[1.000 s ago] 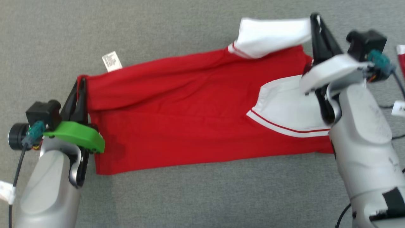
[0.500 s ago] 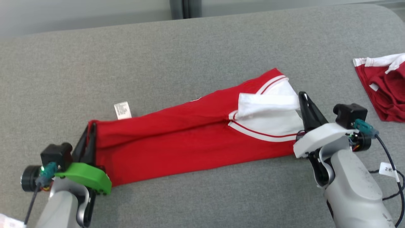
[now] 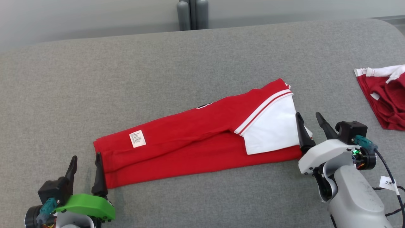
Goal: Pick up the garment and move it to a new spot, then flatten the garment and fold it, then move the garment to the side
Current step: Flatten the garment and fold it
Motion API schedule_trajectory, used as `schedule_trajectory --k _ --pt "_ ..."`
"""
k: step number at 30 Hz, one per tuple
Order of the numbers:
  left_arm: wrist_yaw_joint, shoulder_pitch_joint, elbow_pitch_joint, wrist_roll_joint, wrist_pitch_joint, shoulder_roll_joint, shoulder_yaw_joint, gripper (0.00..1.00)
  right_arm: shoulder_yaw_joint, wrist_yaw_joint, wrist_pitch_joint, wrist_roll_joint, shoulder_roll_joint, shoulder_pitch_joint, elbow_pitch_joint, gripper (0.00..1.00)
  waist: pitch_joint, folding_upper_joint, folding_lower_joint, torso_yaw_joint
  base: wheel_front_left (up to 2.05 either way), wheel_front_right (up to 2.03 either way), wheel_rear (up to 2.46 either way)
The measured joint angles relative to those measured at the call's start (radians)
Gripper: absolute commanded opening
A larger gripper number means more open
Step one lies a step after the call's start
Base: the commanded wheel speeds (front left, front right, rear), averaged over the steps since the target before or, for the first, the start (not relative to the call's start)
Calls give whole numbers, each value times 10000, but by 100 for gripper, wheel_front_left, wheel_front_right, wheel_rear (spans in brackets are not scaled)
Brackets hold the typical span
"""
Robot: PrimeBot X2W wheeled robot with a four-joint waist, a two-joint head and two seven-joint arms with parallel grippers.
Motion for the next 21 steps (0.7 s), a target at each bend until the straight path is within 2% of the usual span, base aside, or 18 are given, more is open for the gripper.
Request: schedule_trajectory --k 5,11,16,17,18,19,21 --pt "-2 137 -368 458 0 -424 288 100 -213 0 -2 -456 -40 -398 282 100 60 0 0 179 0 0 0" --pt "-17 17 -362 585 2 -604 52 100 -497 0 4 -1003 -35 -1064 1996 100 177 0 0 561 0 0 0" --pt "-25 -140 -334 485 2 -642 -173 100 -483 -6 38 -872 -12 -1426 3342 100 261 0 0 883 0 0 0" --pt "-25 -142 -324 483 2 -642 -184 100 -424 -6 6 -709 -42 -1480 3521 48 270 0 0 938 0 0 0" --pt "-25 -142 -320 476 2 -642 -194 100 -339 -10 -25 -570 -48 -1519 3641 14 279 0 0 977 0 0 0" --pt "-25 -142 -318 453 2 -642 -199 100 -211 -12 -36 -420 -61 -1537 3693 0 284 0 0 997 0 0 0" --pt "-27 -138 -311 422 2 -650 -180 100 -171 -10 -58 -134 -69 -1541 3697 0 285 0 0 977 0 0 0"
